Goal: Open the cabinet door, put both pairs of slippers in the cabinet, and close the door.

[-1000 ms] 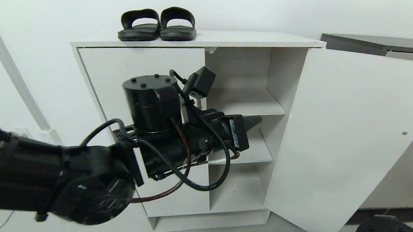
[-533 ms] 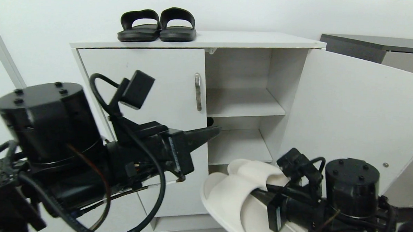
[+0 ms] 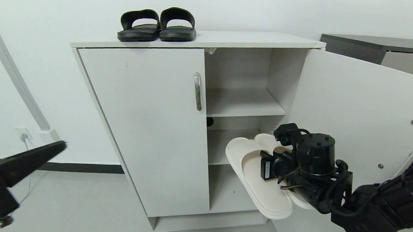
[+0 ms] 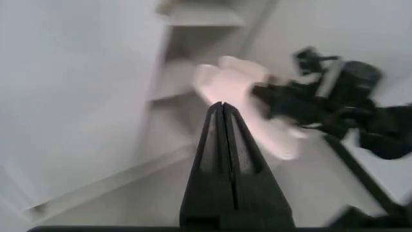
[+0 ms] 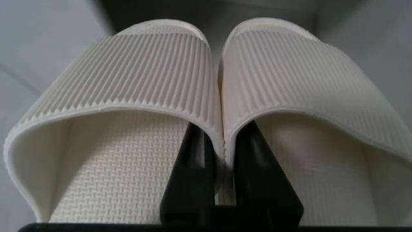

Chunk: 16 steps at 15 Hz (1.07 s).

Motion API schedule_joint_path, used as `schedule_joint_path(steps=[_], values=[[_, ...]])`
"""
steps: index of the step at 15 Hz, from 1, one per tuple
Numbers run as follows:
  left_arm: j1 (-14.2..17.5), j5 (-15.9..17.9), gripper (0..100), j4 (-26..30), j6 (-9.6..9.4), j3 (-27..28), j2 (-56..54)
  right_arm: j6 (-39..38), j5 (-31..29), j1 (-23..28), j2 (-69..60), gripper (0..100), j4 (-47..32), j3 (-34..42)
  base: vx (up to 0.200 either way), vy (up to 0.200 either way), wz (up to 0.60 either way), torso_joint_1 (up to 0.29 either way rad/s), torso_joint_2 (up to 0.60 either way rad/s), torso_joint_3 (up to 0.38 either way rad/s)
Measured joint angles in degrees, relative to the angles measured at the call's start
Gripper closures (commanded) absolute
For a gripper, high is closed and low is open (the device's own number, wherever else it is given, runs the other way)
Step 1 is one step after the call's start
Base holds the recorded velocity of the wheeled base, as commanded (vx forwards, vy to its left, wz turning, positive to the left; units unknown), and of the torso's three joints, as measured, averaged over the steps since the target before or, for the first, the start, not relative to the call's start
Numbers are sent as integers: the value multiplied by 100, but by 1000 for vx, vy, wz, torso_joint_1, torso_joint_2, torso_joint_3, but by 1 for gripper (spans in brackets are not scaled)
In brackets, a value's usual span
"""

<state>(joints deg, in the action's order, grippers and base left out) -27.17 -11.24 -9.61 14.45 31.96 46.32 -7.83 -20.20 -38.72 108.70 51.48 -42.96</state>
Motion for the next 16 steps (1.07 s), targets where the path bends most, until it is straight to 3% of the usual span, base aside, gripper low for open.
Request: schedule_joint_path(steps=[4,8,10,13,16], values=[[1397,-685,100,855,-325,-94,-1435,20,-117,52,1,100,-2,-76,0,0,0,0,0,0],[2790,-811,100,1740,-517,-547,-2798,44,-311,77,-16,100,-2,-80,0,0,0,0,0,0],[3172,-806,100,1792,-670,-1133,-3428,52,-322,72,-24,100,0,-73,0,0,0,0,0,0],[3402,-638,100,1308,-933,-2031,-3925,68,-322,55,-44,100,6,-39,0,0,0,0,0,0],[3445,286,100,532,-1189,-2949,-4095,80,-322,24,-88,100,17,22,0,0,0,0,0,0]])
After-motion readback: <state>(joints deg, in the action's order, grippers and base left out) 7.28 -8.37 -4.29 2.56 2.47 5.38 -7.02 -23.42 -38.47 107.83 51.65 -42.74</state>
